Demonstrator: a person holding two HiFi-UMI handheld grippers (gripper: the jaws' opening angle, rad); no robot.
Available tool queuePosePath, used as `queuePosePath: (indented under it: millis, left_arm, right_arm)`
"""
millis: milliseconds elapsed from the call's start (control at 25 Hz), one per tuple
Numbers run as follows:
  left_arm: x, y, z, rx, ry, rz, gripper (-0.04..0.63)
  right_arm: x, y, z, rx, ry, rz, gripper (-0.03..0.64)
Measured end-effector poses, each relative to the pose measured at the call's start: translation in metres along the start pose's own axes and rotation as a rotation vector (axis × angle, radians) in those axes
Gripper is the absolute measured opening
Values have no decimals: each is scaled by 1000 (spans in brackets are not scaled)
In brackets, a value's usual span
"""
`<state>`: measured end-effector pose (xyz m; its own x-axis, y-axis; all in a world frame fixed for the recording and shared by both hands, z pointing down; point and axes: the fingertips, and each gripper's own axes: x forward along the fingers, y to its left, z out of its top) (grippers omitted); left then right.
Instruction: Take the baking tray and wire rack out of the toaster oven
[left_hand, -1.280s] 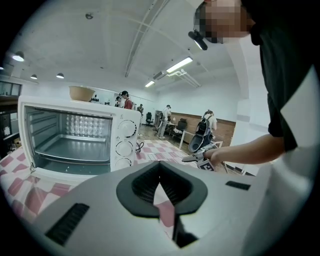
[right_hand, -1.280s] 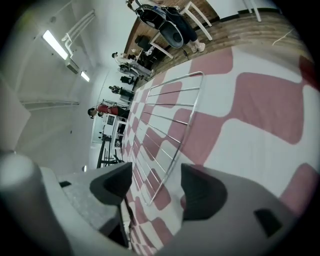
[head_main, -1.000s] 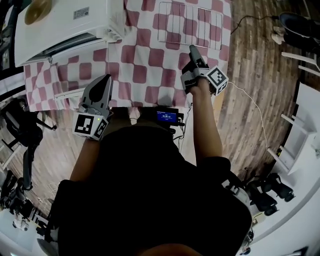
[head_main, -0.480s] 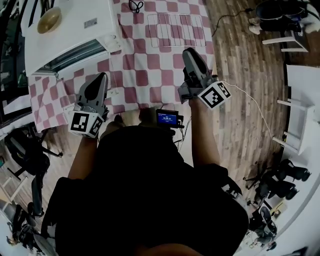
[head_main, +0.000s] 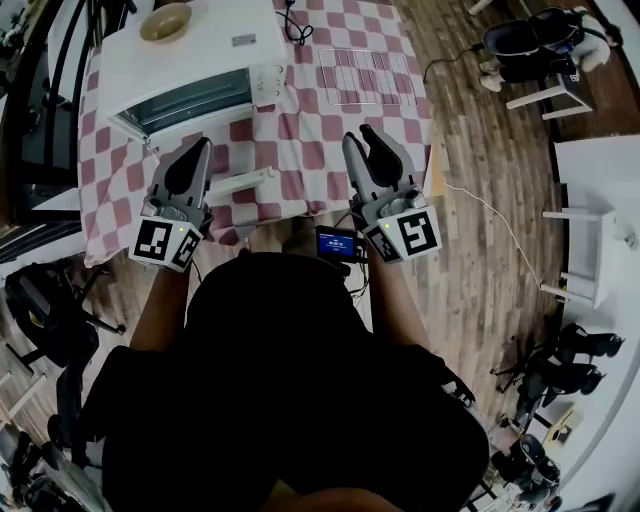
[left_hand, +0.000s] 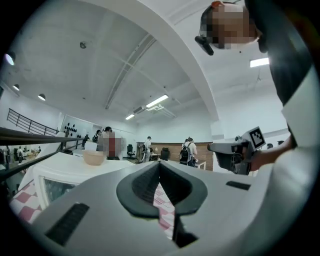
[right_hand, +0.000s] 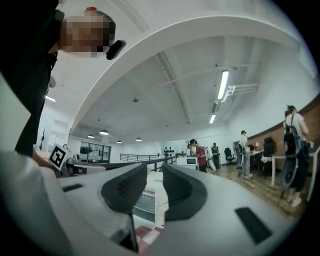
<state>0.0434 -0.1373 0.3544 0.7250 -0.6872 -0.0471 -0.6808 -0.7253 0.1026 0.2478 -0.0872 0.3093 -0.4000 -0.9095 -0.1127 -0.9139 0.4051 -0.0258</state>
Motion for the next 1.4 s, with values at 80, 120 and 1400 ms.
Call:
queuePosePath:
  millis: [80,120,1400]
  left_arm:
    - [-26,5,7,12,-16,1,-6]
    - [-40,8,10,15,-21,5,-6]
    - [-193,34,-34,-56,72,112,-6]
  right_arm:
    - [-1,38,2,-63,7,9,100]
    - [-2,57,2,-83,11,20,100]
    - [-26,195,-71,31,128,76,100]
